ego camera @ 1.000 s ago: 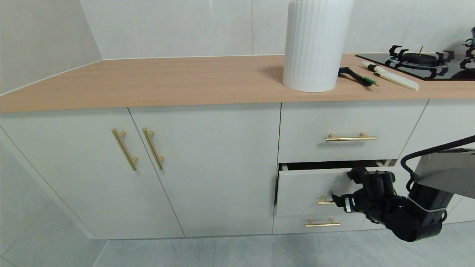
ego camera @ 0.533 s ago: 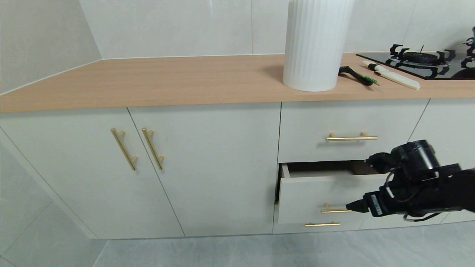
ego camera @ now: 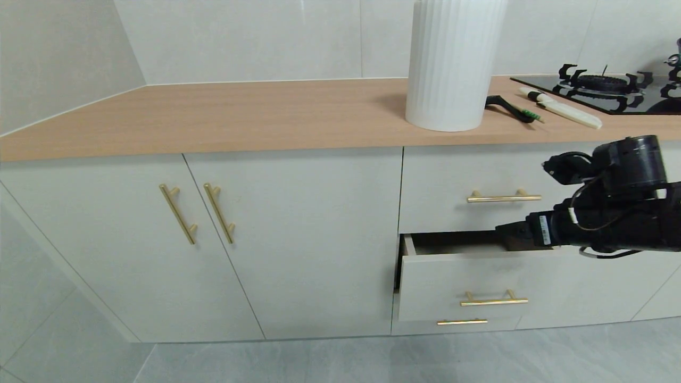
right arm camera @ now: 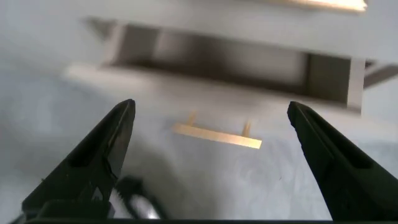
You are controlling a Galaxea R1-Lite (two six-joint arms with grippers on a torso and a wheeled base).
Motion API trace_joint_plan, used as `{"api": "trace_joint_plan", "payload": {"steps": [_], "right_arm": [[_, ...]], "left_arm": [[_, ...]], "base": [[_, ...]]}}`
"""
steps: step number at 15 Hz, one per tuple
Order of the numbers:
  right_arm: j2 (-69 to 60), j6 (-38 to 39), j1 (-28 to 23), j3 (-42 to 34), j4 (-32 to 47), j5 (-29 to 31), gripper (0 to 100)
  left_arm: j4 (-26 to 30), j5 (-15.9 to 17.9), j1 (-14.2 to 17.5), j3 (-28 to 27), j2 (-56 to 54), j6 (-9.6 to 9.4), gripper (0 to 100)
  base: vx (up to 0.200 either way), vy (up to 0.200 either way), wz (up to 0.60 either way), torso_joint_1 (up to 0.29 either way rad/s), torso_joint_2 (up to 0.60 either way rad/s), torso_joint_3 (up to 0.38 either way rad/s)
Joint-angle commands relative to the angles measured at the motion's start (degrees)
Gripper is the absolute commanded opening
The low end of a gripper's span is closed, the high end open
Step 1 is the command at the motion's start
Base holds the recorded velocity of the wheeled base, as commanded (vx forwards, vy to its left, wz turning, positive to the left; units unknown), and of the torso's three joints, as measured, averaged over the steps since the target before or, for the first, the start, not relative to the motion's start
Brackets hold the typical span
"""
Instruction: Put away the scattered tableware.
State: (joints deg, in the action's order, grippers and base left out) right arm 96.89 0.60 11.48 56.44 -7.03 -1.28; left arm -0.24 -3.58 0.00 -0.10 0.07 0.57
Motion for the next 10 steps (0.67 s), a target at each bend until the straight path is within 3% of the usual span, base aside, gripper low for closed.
{"api": "trace_joint_plan", "payload": {"steps": [1, 6, 10], "right_arm": [[13.1, 0.1, 0.2, 1.1, -7.5, 3.7, 100], [19.1, 0.0, 1.9, -0.4, -17.2, 8.0, 100], [21.0, 0.2, 2.5, -0.5, -18.3, 9.3, 100]], "left_arm": [[0.0, 0.0, 0.0, 0.0, 0.0, 0.04, 100], [0.0, 0.0, 0.0, 0.0, 0.0, 0.04, 100], [0.0, 0.0, 0.0, 0.0, 0.0, 0.04, 100]], "base": [[0.000, 0.000, 0.00, 0.000, 0.00, 0.000], [0.000, 0.000, 0.00, 0.000, 0.00, 0.000], [0.000, 0.000, 0.00, 0.000, 0.00, 0.000]]}}
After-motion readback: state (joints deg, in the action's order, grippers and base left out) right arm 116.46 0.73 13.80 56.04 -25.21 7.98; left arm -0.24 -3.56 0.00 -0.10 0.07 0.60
